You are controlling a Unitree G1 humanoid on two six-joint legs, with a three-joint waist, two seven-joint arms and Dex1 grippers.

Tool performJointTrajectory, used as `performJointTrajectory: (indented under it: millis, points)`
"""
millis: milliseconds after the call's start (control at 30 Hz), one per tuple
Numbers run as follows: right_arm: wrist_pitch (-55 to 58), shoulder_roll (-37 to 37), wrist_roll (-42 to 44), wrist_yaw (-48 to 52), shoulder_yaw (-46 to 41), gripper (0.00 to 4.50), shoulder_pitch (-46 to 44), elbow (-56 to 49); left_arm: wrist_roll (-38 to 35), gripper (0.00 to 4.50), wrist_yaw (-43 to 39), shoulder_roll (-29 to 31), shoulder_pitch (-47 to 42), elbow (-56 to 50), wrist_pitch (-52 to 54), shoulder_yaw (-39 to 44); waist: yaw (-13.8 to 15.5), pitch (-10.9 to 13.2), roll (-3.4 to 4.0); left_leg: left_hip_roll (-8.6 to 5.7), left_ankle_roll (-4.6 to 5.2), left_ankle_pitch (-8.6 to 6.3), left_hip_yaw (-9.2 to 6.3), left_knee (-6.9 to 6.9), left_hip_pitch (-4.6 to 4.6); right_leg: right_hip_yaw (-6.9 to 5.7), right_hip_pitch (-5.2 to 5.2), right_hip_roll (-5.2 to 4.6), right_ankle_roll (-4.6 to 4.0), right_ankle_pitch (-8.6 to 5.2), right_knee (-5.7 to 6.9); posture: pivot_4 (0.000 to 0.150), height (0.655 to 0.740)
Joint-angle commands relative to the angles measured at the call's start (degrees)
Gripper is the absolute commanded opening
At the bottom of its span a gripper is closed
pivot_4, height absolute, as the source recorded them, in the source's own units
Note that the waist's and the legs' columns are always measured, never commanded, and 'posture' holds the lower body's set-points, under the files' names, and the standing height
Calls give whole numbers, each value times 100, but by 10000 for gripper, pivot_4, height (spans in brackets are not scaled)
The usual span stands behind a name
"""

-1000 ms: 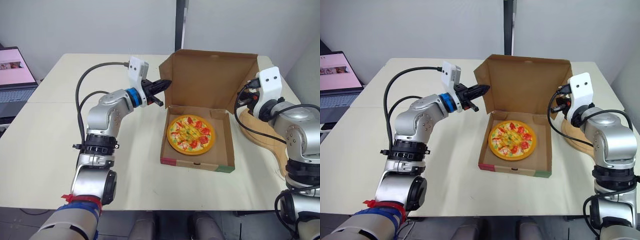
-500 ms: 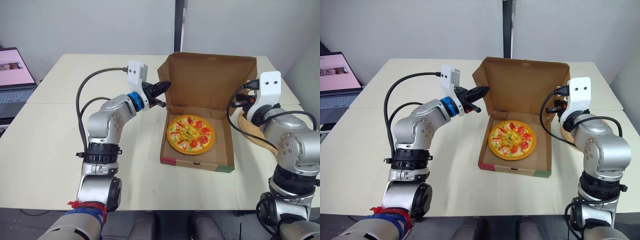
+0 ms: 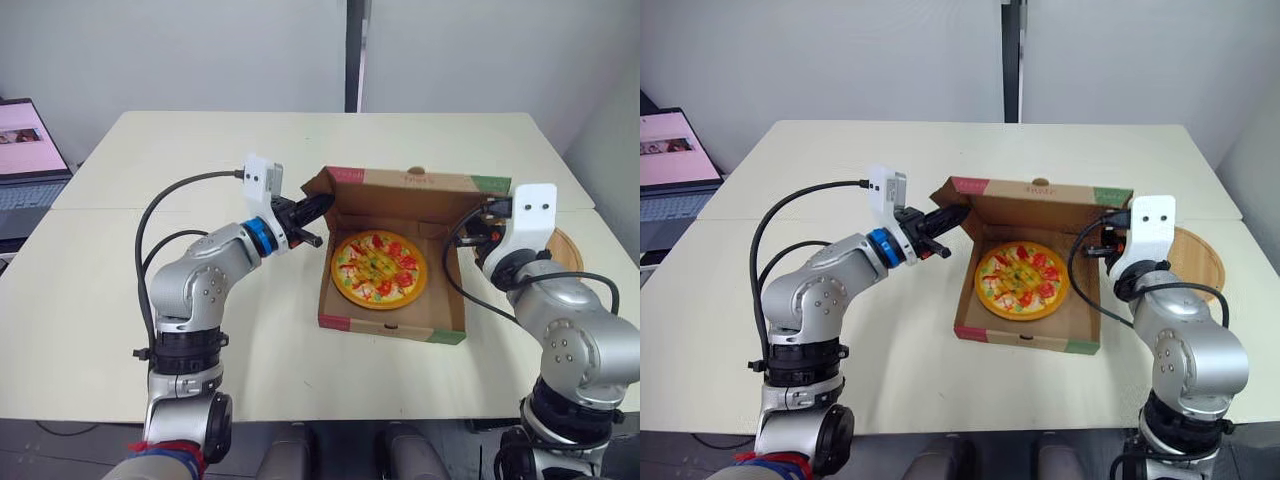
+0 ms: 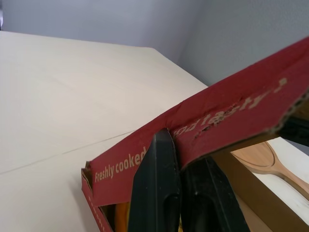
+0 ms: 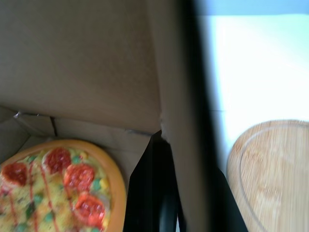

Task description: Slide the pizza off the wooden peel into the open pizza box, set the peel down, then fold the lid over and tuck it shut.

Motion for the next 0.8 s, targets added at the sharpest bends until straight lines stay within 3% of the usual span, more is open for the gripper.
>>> performJointTrajectory:
  millis: [33, 467, 800]
  points:
    - [-151, 261, 238, 116, 513, 0, 205, -393, -246, 334, 71, -47, 212, -240, 316, -198, -3, -2, -1, 0, 0, 0, 0, 0, 0, 1, -1, 0, 0, 0, 0, 1500, 7318]
    - [-2181, 158, -46, 334, 1134, 0, 1640, -340, -412, 334, 367, 41, 603, -508, 348, -218, -38, -47, 0, 1, 4, -2, -1, -5, 5, -1, 6, 2, 0, 0, -5, 1500, 7318]
    - [-3681, 181, -372, 415, 1437, 0, 2259, 137, -328, 334, 451, 135, 932, -549, 184, -286, -49, -60, -2, 1, 5, -3, -1, -5, 17, 1, 18, 2, 1, -1, -9, 1500, 7318]
